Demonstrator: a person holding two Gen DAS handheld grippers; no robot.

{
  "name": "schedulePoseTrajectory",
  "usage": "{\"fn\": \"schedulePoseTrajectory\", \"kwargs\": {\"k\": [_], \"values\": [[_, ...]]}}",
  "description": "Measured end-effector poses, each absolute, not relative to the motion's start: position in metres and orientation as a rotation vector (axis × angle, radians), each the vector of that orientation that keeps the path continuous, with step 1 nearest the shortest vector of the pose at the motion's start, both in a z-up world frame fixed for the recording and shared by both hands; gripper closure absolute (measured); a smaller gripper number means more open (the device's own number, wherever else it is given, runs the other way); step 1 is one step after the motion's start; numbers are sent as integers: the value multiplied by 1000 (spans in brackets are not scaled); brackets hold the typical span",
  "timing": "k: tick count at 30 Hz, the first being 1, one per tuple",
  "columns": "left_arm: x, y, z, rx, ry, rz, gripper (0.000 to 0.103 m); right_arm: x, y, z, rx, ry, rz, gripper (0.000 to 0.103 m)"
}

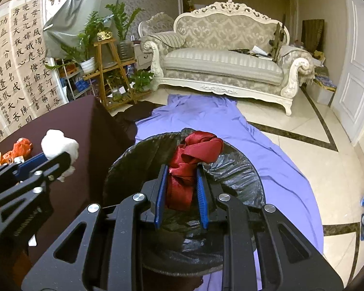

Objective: Collect trash
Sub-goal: 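Carry the tissue and red cloth in both grippers over the black trash bag, then open both grippers to drop the tissue and cloth into the bag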

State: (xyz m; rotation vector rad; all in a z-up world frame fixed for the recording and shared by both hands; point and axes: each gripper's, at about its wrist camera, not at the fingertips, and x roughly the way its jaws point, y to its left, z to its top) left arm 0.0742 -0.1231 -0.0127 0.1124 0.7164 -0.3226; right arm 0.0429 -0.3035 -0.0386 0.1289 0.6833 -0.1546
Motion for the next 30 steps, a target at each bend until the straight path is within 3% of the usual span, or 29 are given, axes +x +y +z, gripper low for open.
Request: {"fn": "schedulePoseTrajectory", "kwargs": {"k": [6, 8, 10, 19, 30], "values": [[83, -136, -21, 157, 720, -300, 70, 49, -312, -44, 139, 691, -165, 79], [83, -139, -23, 164, 724, -300, 61, 52, -315, -44, 145, 694, -171, 78], [85, -140, -25, 164, 734, -296, 48, 53, -316, -41, 156, 688, -180, 63], [80, -134, -19, 127, 725, -285, 30, 44, -320, -38, 163, 680, -207, 52], [58, -96, 2, 101, 697, -233, 29, 20, -298, -32, 179, 671, -176, 38]]}}
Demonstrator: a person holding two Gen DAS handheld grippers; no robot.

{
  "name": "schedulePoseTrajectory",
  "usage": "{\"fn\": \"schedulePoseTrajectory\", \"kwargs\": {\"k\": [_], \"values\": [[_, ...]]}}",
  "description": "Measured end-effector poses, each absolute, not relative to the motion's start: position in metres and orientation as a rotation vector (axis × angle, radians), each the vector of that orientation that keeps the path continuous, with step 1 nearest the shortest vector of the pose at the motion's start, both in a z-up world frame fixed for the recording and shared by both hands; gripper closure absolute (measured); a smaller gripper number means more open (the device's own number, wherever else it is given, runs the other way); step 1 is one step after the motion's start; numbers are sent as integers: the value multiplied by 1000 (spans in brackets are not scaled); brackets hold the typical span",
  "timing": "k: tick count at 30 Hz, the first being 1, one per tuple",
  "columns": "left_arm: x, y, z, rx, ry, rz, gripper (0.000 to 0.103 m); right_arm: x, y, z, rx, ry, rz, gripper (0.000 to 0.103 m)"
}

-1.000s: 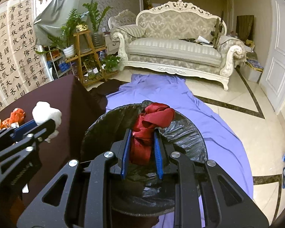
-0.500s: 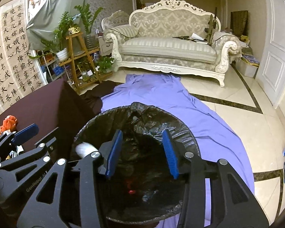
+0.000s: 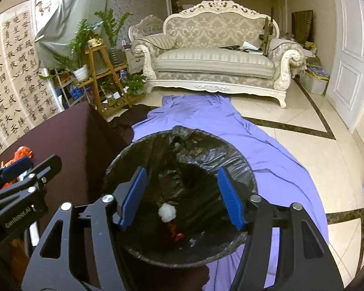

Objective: Collect trash
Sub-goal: 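Open both grippers to drop the tissue and cloth into the bag, then move both open grippers back over the trash pile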

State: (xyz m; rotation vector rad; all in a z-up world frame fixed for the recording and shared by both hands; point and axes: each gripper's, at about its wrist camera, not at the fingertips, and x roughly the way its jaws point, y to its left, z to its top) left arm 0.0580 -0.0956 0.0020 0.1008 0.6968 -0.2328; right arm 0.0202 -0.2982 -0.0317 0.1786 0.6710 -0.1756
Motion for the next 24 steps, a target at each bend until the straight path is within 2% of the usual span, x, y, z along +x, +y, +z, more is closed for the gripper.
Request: {"fn": "schedulePoseTrajectory", "kwargs": {"k": [15, 24], "values": [[8, 13, 19, 32, 663, -69, 29, 8, -192, -8, 135, 666, 33, 37], [-4, 93, 10, -18, 670, 101, 29, 13, -119, 6, 85, 665, 178, 36]]}}
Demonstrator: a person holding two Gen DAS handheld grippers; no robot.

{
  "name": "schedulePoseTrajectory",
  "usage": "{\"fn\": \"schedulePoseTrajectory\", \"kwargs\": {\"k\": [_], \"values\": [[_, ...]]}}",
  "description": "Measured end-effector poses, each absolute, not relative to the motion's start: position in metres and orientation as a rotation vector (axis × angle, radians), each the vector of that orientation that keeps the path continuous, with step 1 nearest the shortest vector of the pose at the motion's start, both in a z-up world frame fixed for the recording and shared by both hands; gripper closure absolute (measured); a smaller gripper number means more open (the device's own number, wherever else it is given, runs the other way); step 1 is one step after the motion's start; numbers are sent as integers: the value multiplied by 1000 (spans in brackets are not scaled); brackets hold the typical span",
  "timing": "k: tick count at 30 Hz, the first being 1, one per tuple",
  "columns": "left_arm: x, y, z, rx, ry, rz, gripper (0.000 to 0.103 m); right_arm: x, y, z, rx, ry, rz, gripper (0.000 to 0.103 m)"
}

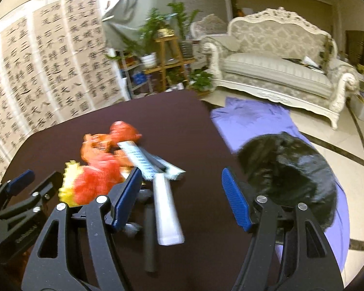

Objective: Collect trash
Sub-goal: 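Move both open grippers back over the trash pile, then grasp the red foam net with the right gripper while the left gripper approaches the yellow foam net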

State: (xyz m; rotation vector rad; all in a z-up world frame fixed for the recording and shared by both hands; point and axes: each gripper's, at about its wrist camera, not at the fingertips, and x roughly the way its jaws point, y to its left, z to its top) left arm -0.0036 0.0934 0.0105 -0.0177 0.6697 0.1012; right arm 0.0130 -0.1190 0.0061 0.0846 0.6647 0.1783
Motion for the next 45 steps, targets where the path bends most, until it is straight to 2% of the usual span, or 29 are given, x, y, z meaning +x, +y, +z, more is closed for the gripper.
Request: {"fn": "schedulePoseTrajectory", "kwargs": {"k": [8, 17, 20, 22, 28, 45], "values": [[-12, 145, -3, -48, 692, 219, 29, 24, -57, 9, 18, 680, 271, 36], [-21, 176, -14, -101, 713, 252, 29, 36, -35, -5, -28, 732, 254, 36], [-21, 179, -16, -117, 717, 246, 29, 36, -32, -7, -30, 745, 258, 42], [-21, 181, -15, -125, 715, 241, 29, 35, -30, -9, -30, 756, 265, 52], [-20, 179, -14, -126, 708, 226, 29, 31, -25, -14, -34, 770, 280, 69], [-13, 160, -13, -121, 727, 189, 29, 21, -54, 7, 16, 711, 266, 71]]}}
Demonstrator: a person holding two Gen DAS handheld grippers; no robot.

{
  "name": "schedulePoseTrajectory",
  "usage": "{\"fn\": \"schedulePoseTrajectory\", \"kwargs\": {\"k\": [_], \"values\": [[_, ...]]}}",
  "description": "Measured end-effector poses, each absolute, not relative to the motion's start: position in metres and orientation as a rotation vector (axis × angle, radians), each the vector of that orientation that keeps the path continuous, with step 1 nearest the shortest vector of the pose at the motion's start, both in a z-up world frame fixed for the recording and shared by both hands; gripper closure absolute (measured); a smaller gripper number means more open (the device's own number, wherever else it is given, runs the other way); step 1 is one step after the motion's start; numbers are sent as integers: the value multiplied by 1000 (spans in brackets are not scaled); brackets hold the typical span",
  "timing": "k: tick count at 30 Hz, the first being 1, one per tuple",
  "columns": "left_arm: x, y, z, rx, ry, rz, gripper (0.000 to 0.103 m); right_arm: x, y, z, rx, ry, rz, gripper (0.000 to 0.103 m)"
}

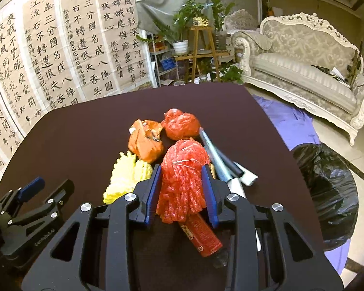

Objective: Collect trash
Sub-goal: 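Grasp the red foam net with the right gripper while the left gripper approaches the yellow foam net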

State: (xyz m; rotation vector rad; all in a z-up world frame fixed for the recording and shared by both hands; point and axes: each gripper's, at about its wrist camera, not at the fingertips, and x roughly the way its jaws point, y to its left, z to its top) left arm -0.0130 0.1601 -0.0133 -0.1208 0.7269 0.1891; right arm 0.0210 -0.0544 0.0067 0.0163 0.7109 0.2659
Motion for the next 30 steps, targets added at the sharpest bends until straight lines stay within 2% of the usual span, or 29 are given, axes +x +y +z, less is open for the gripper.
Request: {"fn": "schedulePoseTrajectory", "kwargs": {"k": [30], "values": [[-1, 124, -8, -113, 724, 99, 29, 28, -96, 23, 37, 653, 188, 71]]}}
